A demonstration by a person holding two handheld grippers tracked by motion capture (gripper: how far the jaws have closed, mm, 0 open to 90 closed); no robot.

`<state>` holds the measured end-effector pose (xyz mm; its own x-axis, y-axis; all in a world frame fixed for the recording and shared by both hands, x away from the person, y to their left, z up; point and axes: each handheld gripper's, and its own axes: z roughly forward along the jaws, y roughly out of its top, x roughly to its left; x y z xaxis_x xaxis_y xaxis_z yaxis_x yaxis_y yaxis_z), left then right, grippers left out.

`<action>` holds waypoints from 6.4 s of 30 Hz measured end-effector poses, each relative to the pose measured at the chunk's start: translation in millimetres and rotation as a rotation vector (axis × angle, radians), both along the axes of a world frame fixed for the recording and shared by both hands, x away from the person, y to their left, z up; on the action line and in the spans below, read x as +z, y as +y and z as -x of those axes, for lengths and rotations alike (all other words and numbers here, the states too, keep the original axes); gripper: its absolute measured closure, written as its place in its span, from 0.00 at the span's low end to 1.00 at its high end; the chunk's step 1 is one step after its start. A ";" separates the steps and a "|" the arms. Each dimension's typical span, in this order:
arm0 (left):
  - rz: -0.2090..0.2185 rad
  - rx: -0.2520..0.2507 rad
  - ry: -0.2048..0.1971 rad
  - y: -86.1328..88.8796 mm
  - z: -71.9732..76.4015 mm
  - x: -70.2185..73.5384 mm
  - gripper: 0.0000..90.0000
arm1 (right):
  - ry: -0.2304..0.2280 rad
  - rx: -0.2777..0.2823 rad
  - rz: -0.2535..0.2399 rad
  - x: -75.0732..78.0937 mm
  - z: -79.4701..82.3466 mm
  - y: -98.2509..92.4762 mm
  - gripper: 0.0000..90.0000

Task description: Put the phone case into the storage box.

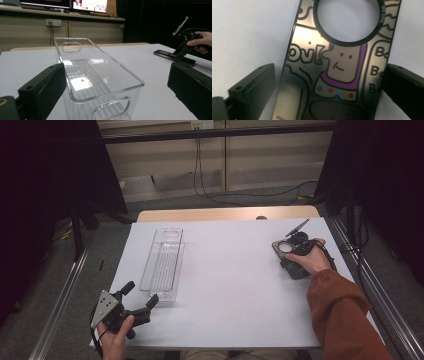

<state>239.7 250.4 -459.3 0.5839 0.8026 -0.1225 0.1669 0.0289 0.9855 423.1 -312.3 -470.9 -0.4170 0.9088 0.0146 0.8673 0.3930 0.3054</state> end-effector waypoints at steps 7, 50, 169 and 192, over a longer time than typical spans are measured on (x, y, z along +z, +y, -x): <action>-0.006 0.001 0.001 0.4 0.4 0.1 0.02 | -0.005 -0.012 0.011 -1.2 0.3 2.0 0.00; 0.001 0.002 0.000 0.1 -0.3 0.0 0.02 | -0.087 0.023 -0.008 12.5 11.2 3.7 0.14; -0.006 -0.142 0.028 -21.7 -3.2 8.0 0.02 | -0.647 0.412 -0.650 11.5 168.1 45.9 0.14; -0.031 -0.353 0.000 -70.8 -12.9 22.3 0.04 | -0.631 0.500 -0.679 17.4 170.9 70.5 0.14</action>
<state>252.7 179.6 -437.0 0.8257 0.5549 -0.1012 0.1615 -0.0607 0.9850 252.2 -241.8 -453.5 -0.8516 0.5134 0.1058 0.2605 0.2394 0.9353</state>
